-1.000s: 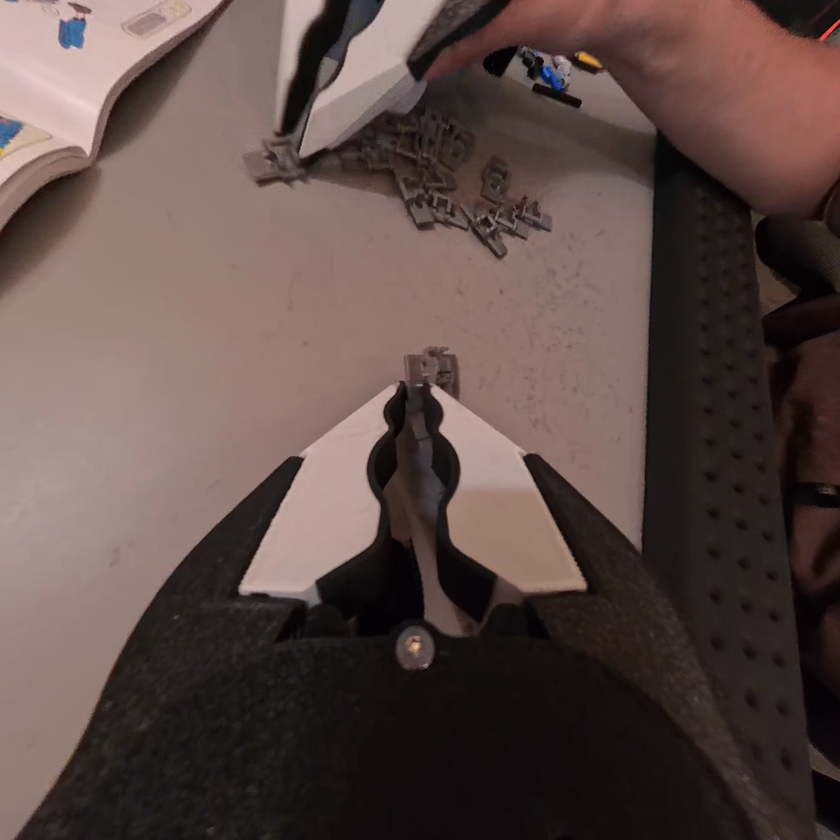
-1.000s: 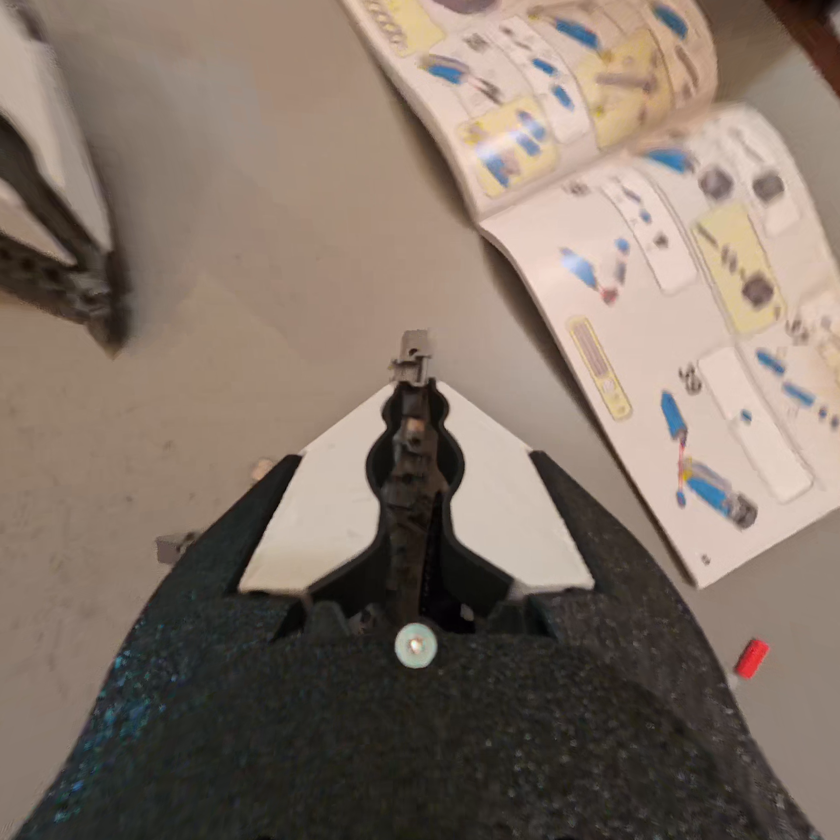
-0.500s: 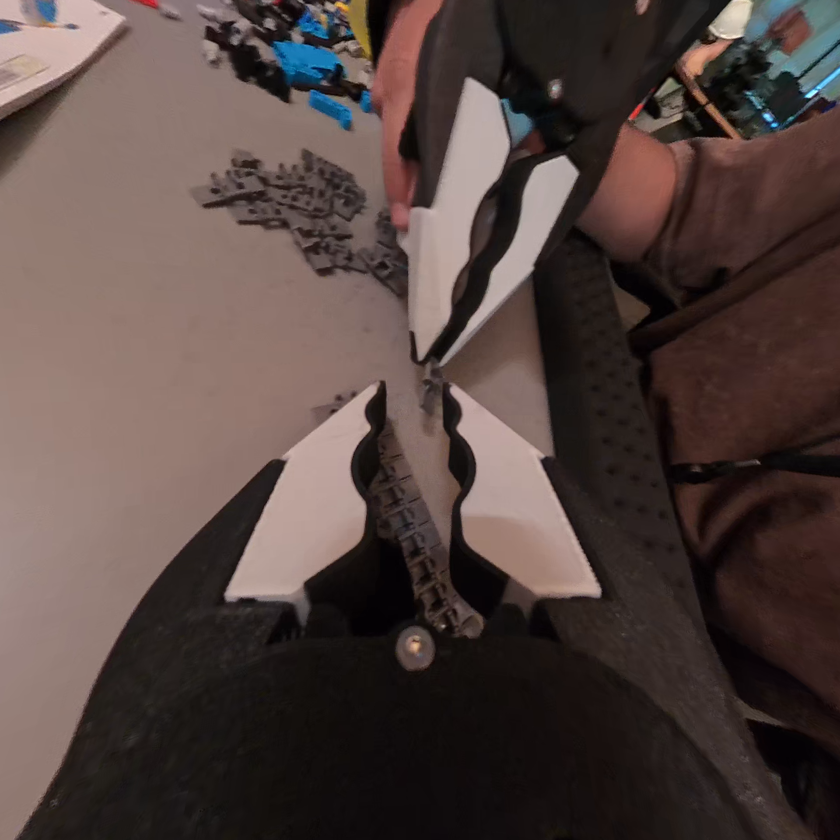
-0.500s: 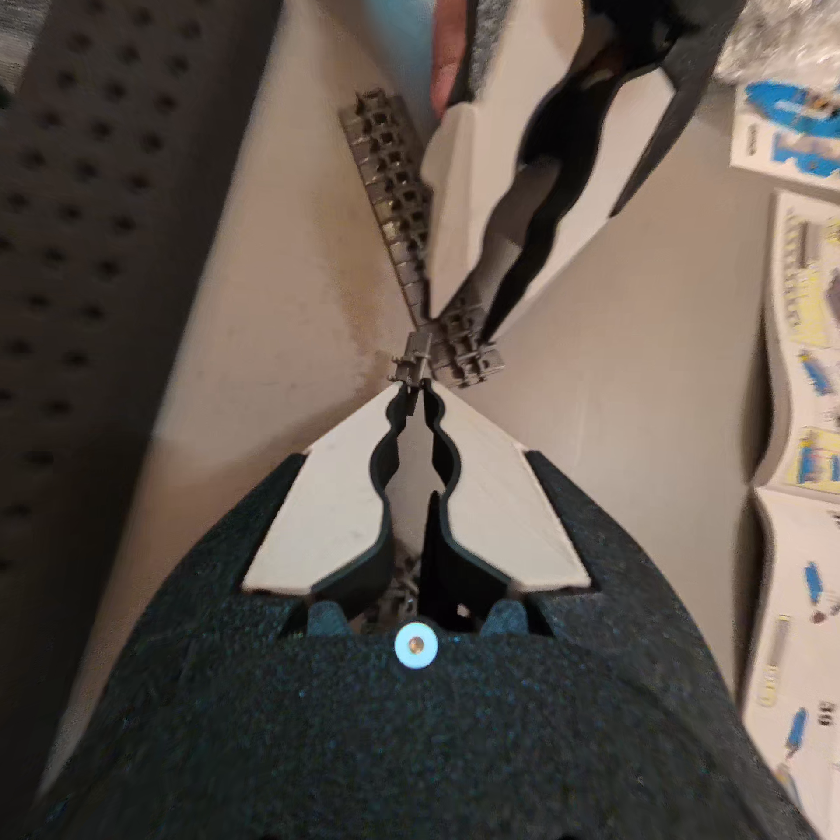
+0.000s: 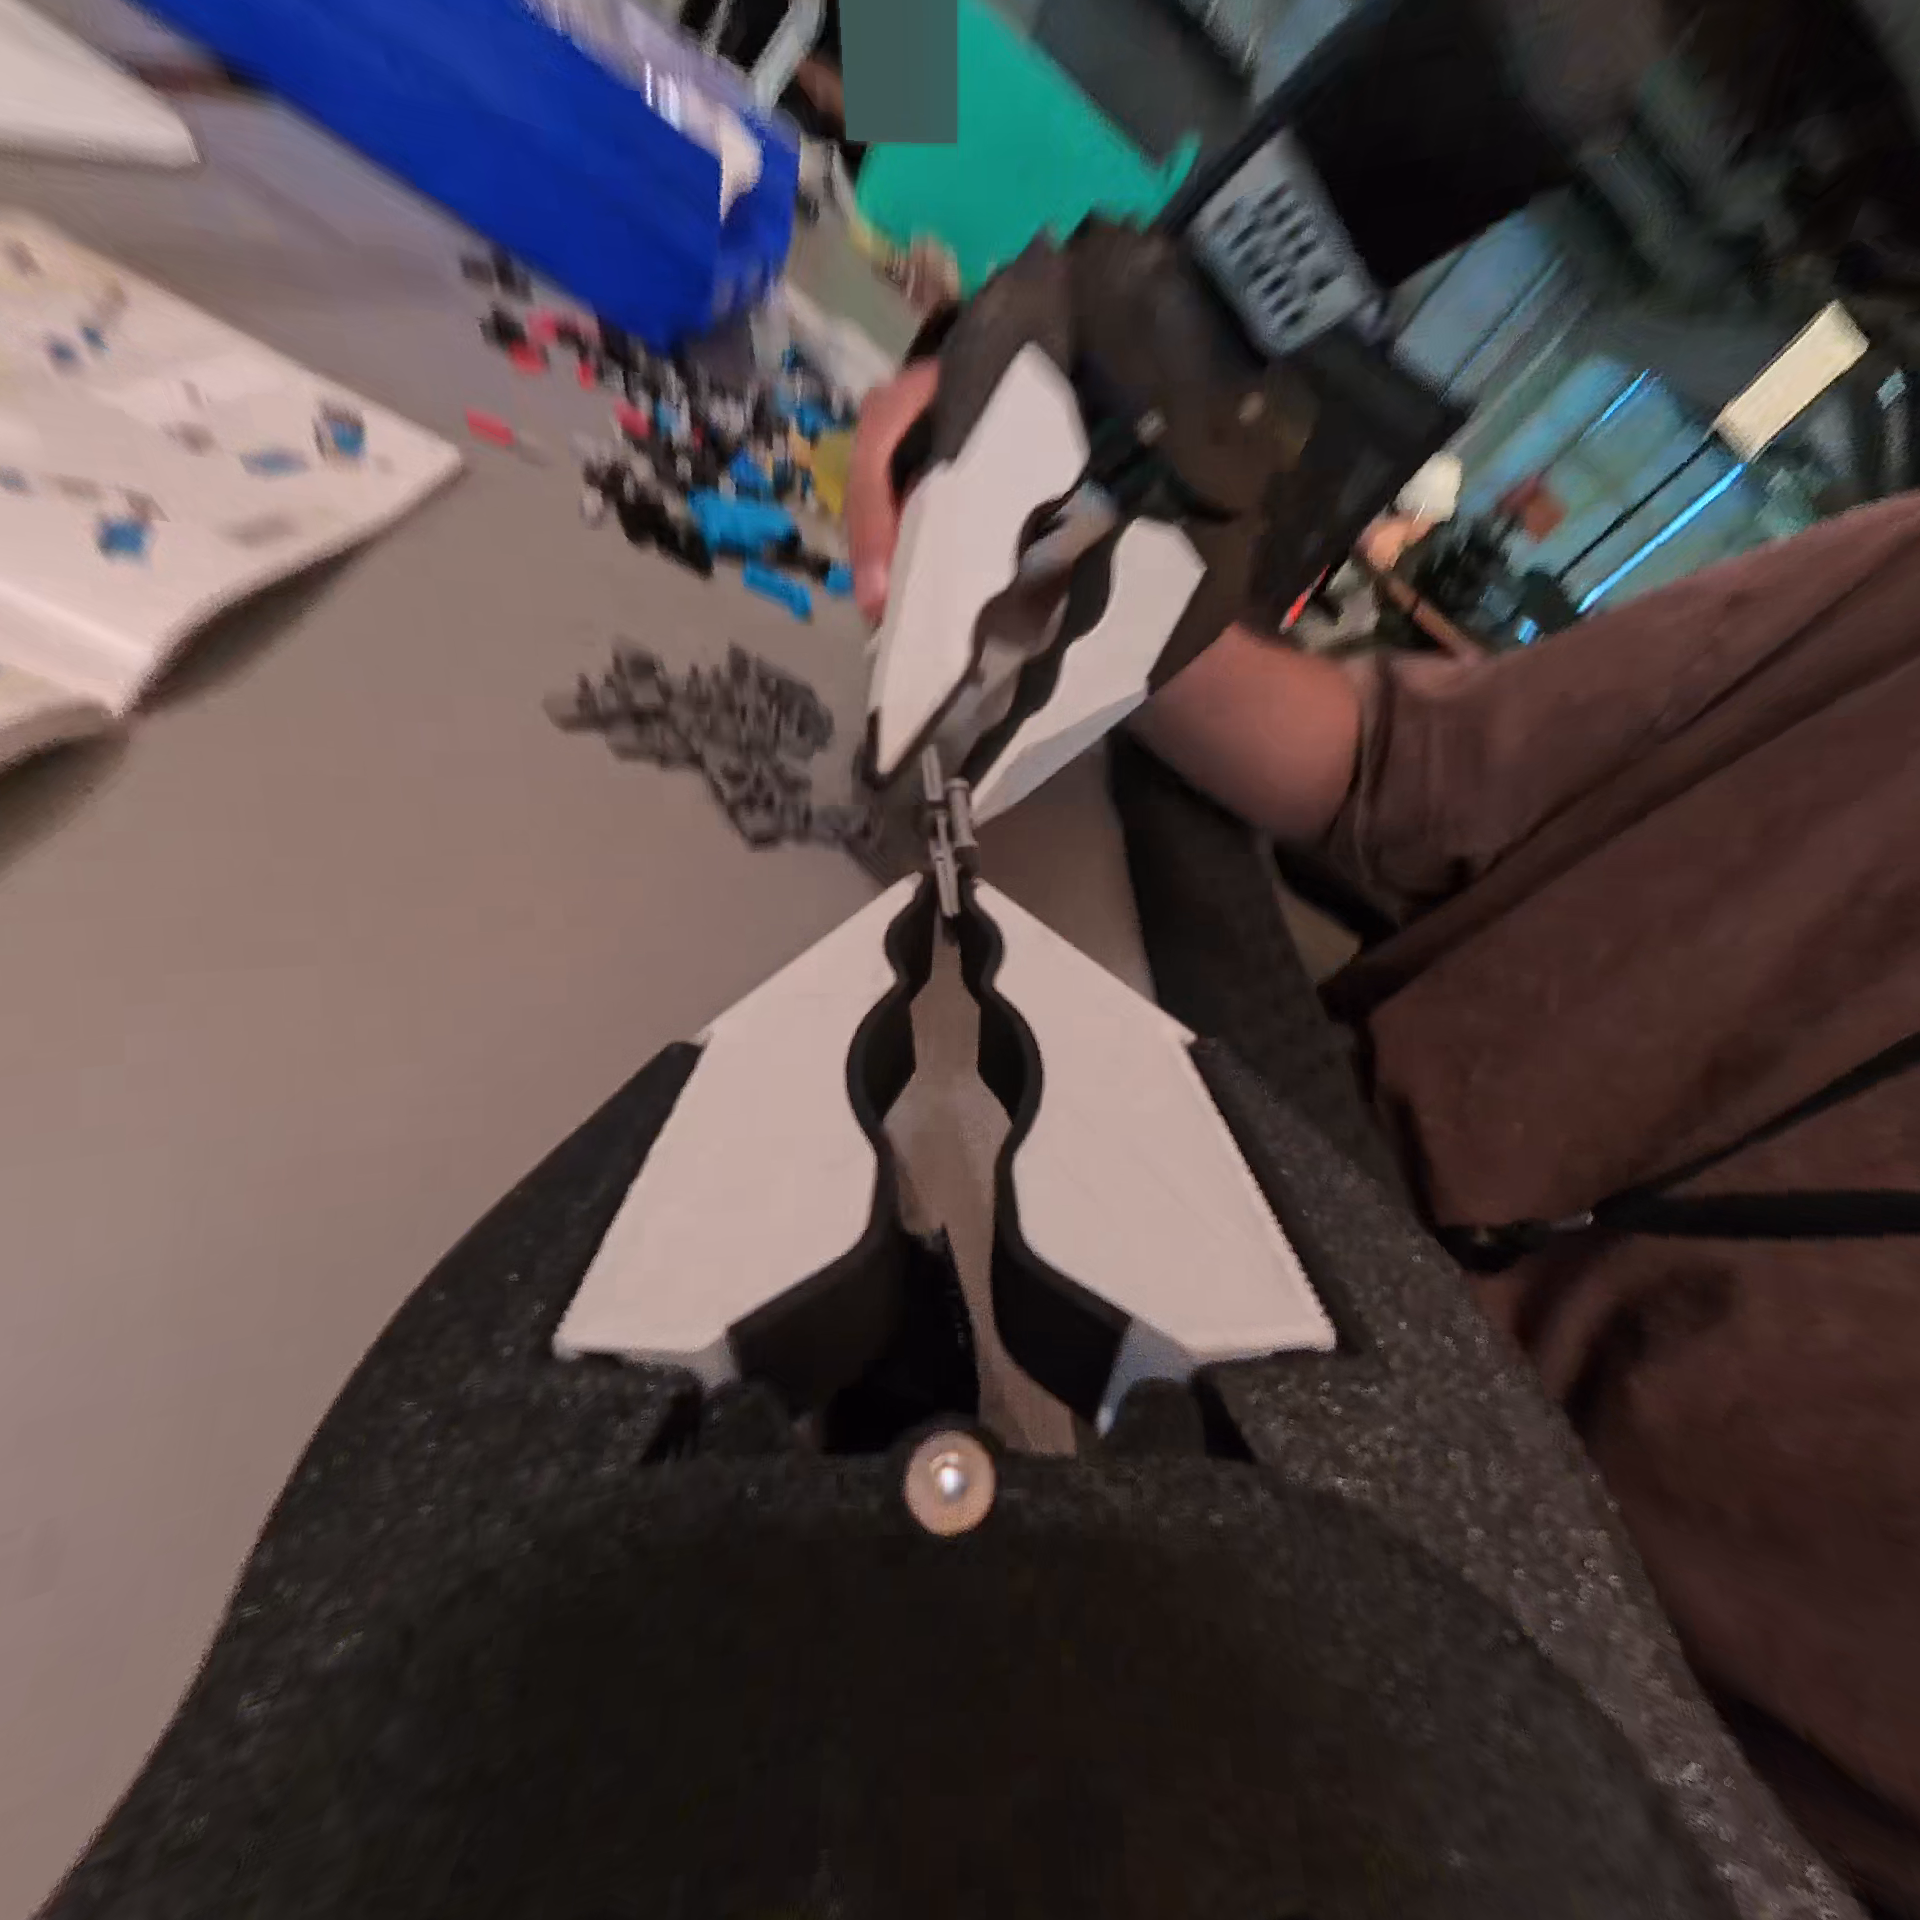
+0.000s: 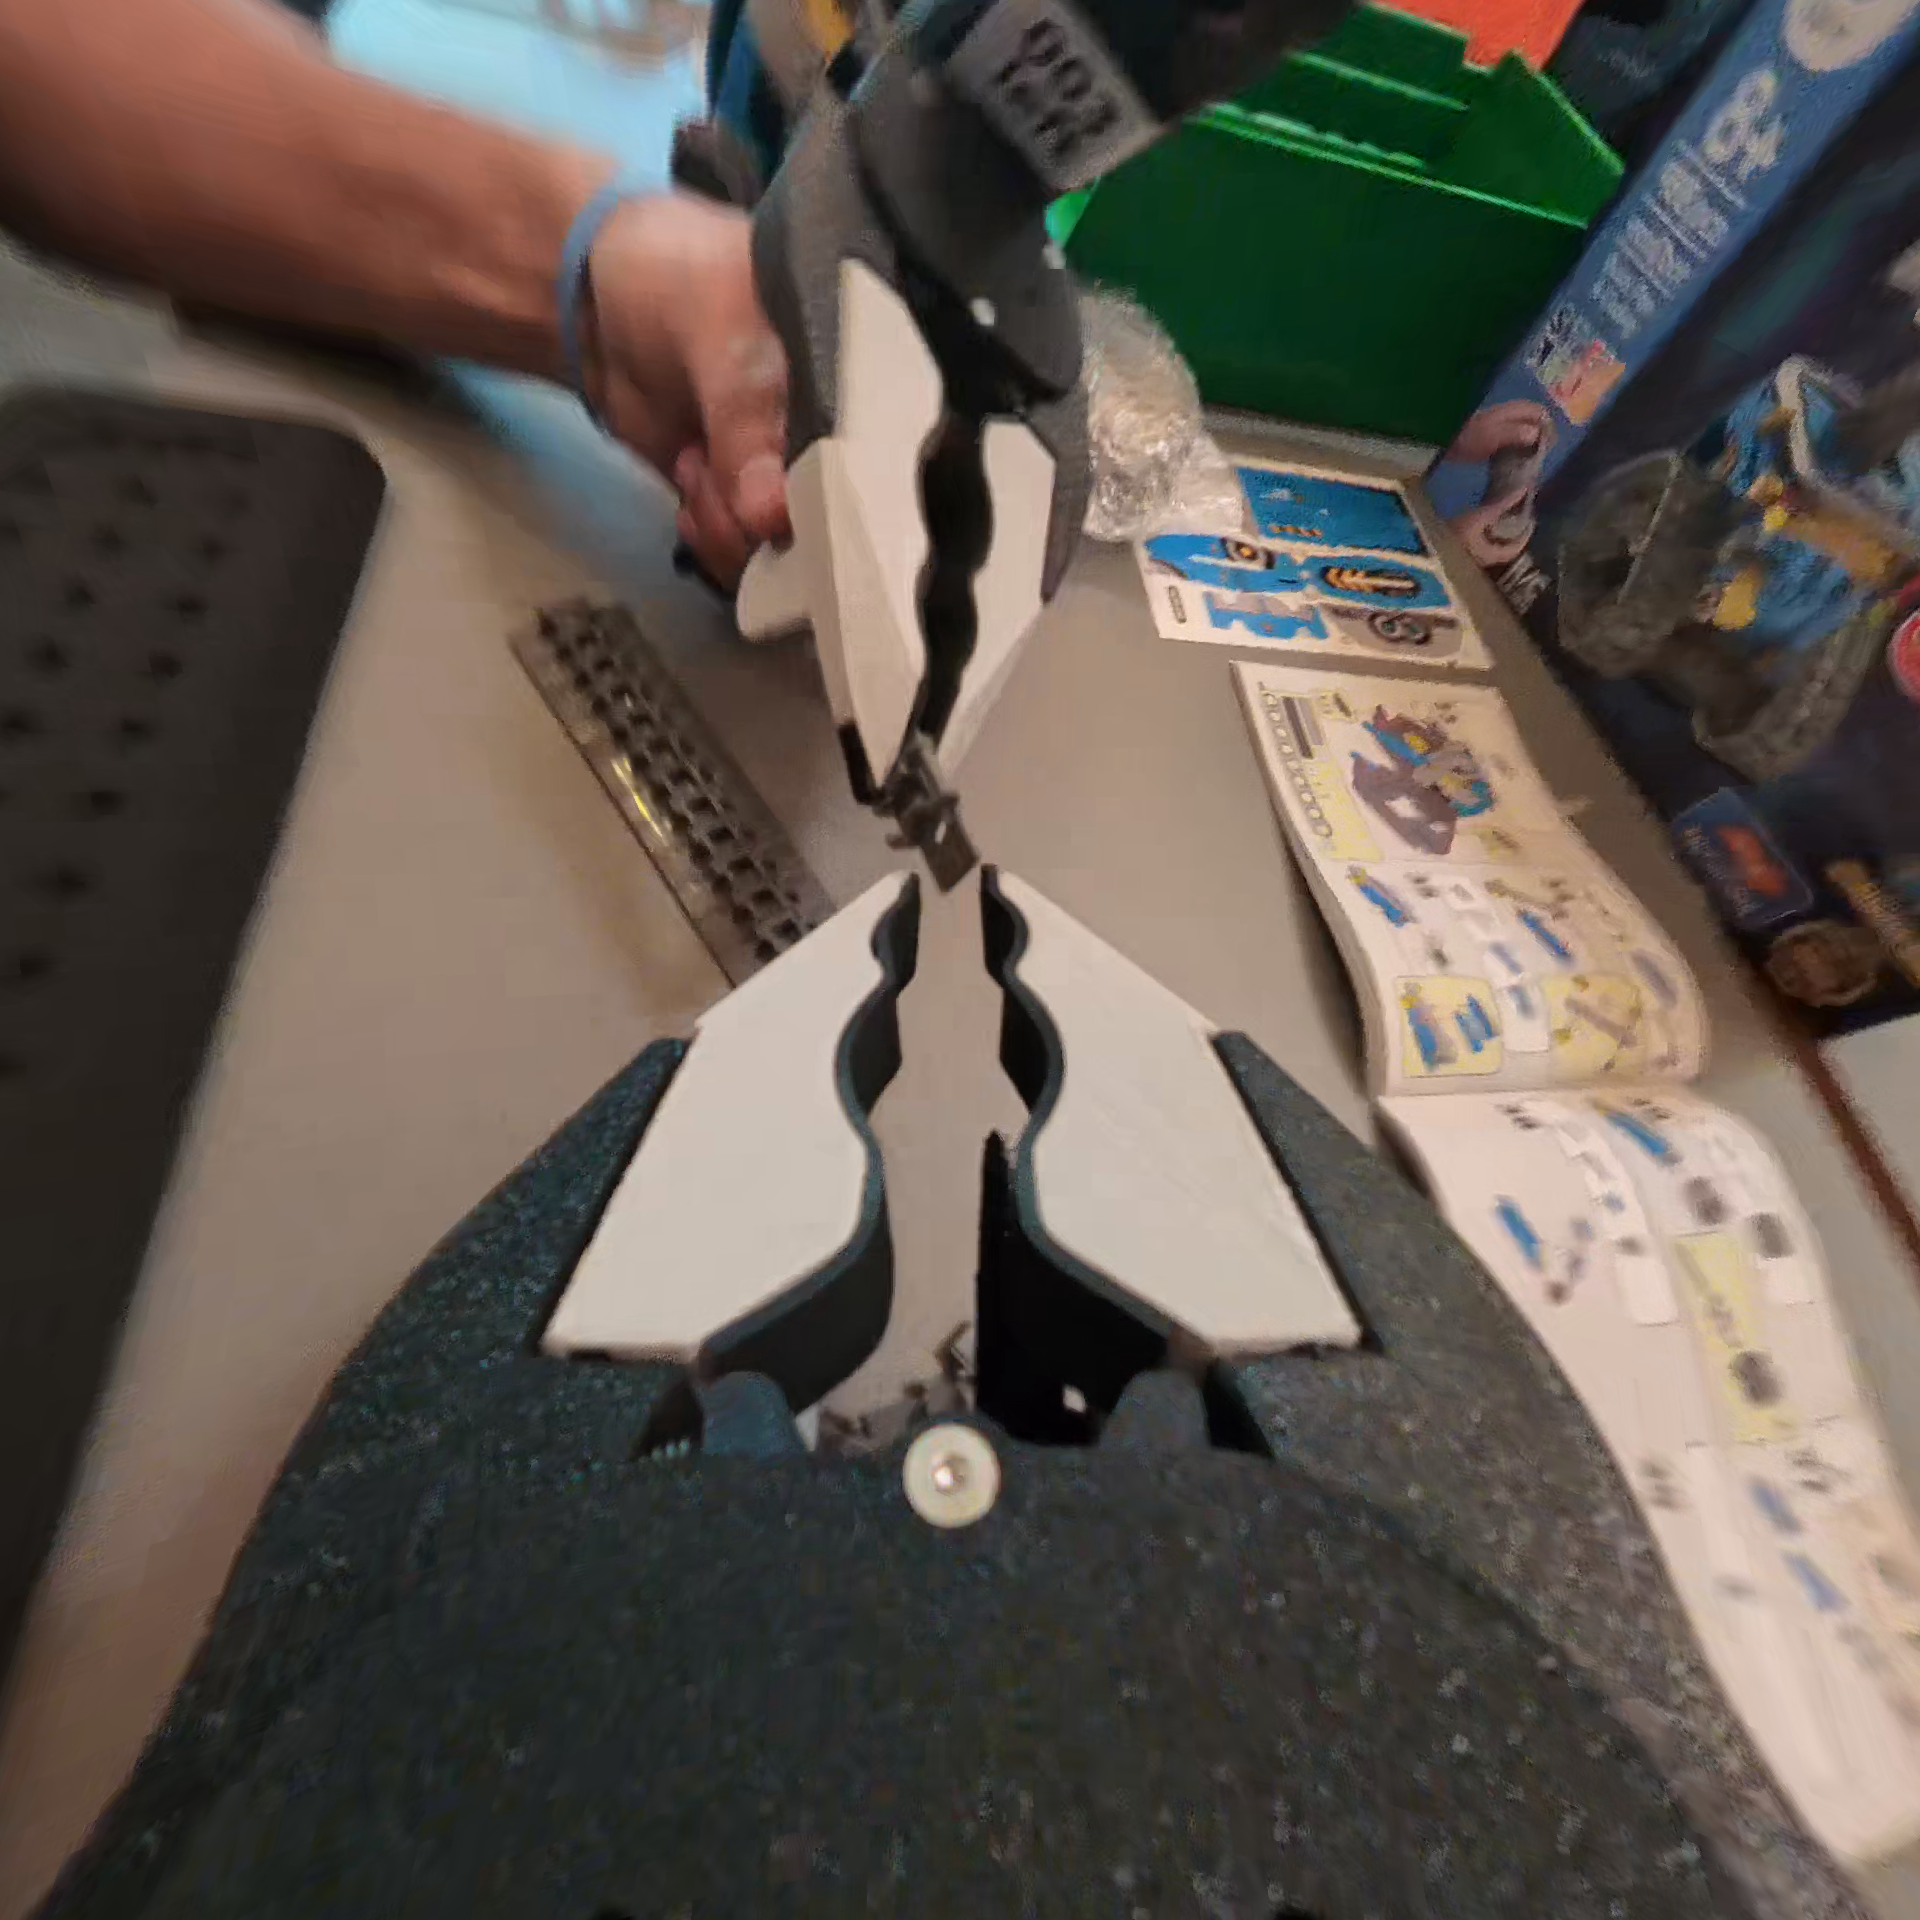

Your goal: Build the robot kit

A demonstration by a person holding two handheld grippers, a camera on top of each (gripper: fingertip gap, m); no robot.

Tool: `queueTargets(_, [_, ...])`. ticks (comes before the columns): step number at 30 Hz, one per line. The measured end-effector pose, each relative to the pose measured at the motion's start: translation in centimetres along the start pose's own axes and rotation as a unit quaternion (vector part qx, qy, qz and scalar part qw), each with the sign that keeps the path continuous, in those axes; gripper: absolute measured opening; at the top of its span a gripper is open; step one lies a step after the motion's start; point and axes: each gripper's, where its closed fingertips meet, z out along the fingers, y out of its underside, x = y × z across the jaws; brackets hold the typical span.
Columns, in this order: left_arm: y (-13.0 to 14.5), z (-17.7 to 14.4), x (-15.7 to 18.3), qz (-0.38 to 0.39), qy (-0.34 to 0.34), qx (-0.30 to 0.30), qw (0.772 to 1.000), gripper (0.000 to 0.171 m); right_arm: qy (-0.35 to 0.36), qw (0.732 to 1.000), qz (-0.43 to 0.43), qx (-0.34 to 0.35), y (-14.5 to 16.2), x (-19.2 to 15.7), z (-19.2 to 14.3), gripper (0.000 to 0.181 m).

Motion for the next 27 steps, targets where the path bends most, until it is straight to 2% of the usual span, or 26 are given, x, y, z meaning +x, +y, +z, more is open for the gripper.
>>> queueTargets(2, [-2.0, -0.9, 0.3, 0.006, 0.009, 0.064, 0.998, 0.003, -0.034, 0.995, 0.092, 0.023, -0.3, 0.4, 0.2, 0.02])
queueTargets(4, [-2.8, -1.4, 0.5, 0.009, 0.012, 0.092, 0.996, 0.003, -0.074, 0.983, 0.162, 0.04, -0.5, 0.0, 0.9, 0.028])
queueTargets(8, [-3.4, -1.7, 1.1, 0.023, 0.023, 0.116, 0.993, 0.003, -0.115, 0.95, 0.233, 0.172, -4.0, 0.5, 0.0, 0.021])
queueTargets(10, [-3.5, -1.5, 1.3, 0.024, 0.027, 0.122, 0.992, 0.002, -0.143, 0.928, 0.267, 0.215, -5.1, 0.5, -0.5, 0.017])
queueTargets(12, [-3.4, -1.1, 1.5, 0.026, 0.034, 0.125, 0.991, 0.003, -0.145, 0.919, 0.281, 0.237, -5.5, 0.8, -0.9, 0.008])
queueTargets(15, [-3.5, -0.9, 1.6, 0.032, 0.031, 0.134, 0.99, 0.003, -0.161, 0.906, 0.305, 0.245, -5.6, 1.0, -1.1, 0.008])
queueTargets(17, [-3.0, -0.4, 1.3, 0.039, 0.016, 0.119, 0.992, 0.002, -0.173, 0.895, 0.329, 0.247, -5.5, 1.1, -1.0, 0.008])
queueTargets(19, [-1.0, 0.6, 0.7, 0.057, -0.014, 0.048, 0.997, 0.004, -0.164, 0.894, 0.344, 0.236, -5.3, 1.4, -0.7, 0.008])
queueTargets(21, [0.6, 1.3, -0.4, 0.084, -0.061, -0.019, 0.994, 0.024, -0.149, 0.9, 0.347, 0.217, -4.9, 2.2, -1.1, 0.007])
queueTargets(23, [1.5, 1.2, -1.3, 0.104, -0.102, -0.06, 0.988, 0.033, -0.118, 0.931, 0.323, 0.127, -2.4, 2.3, -0.8, 0.008])
queueTargets(24, [2.5, 1.1, -1.6, 0.106, -0.111, -0.097, 0.983, 0.045, -0.117, 0.94, 0.316, 0.058, -0.5, 1.7, -0.5, 0.008])
queueTargets(26, [5.3, 0.9, -2.1, 0.096, -0.124, -0.191, 0.969, 0.064, -0.158, 0.926, 0.335, -0.076, 3.2, -0.8, -0.3, 0.008])
queueTargets(27, [6.4, 1.0, -2.1, 0.096, -0.121, -0.22, 0.963, 0.068, -0.166, 0.916, 0.353, -0.095, 3.8, -1.4, -0.2, 0.008])
